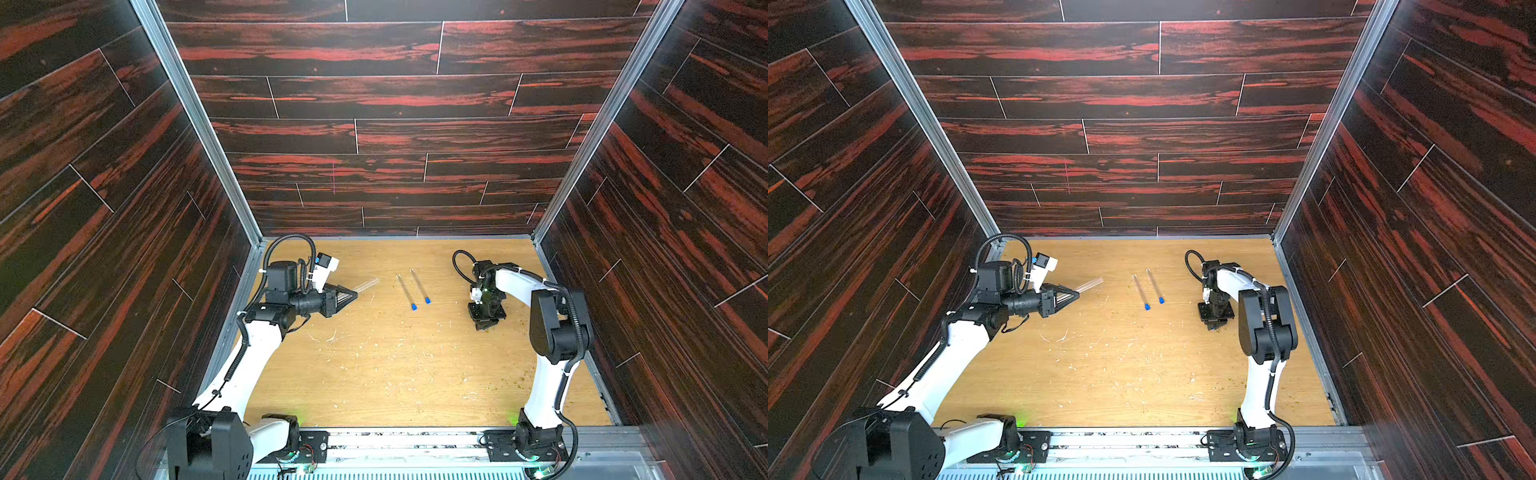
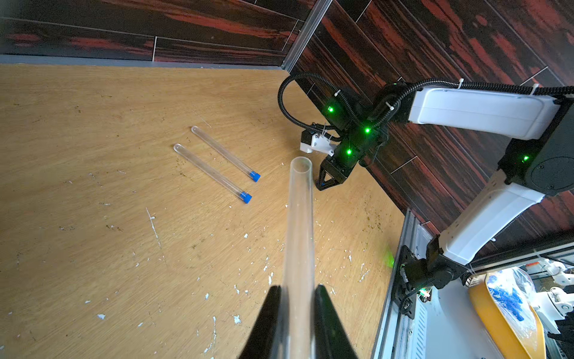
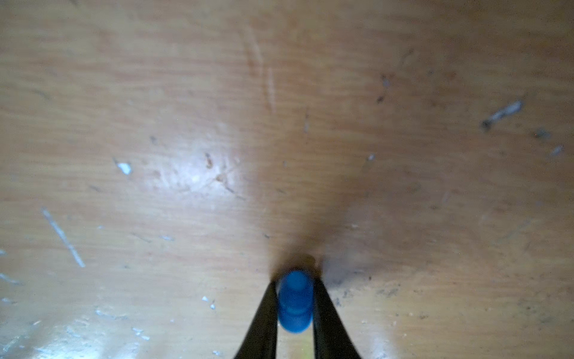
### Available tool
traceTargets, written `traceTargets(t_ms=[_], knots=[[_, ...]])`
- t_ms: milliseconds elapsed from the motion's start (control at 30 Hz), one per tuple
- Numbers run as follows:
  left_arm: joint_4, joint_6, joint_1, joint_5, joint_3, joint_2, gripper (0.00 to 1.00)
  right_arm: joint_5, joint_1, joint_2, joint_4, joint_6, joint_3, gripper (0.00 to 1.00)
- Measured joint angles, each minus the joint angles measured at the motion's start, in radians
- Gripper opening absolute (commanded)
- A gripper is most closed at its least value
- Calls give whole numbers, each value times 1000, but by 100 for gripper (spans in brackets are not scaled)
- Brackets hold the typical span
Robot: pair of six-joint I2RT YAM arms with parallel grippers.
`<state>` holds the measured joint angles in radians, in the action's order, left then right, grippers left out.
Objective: Insert stoppers into test tubes
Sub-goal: Pick up the stopper from the center of the board.
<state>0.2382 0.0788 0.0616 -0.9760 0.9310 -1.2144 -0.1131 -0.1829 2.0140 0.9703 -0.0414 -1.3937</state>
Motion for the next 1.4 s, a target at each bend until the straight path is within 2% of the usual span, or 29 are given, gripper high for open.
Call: traceTargets(t_ms=[600,700,833,1000,1167,1400], knots=[[0,0,0,0,0,0,8,5,0,-16,-10,-2,19,18],[0,0,0,0,0,0,8,10,-3,-43,-17,0,40,18],[1,3,1,0,0,0,8,18,-22,-149,-40,14,63,18],[12,13,17,-5,7,-5,8,19,-108,-365,-105,53,93,17],[78,3,47,-13,53,-26,8,-20,-237,-539,-169,113,129,18],[182,-32,91,-28,110,-39,8,-128,-477,-639,-225,251,161,18]])
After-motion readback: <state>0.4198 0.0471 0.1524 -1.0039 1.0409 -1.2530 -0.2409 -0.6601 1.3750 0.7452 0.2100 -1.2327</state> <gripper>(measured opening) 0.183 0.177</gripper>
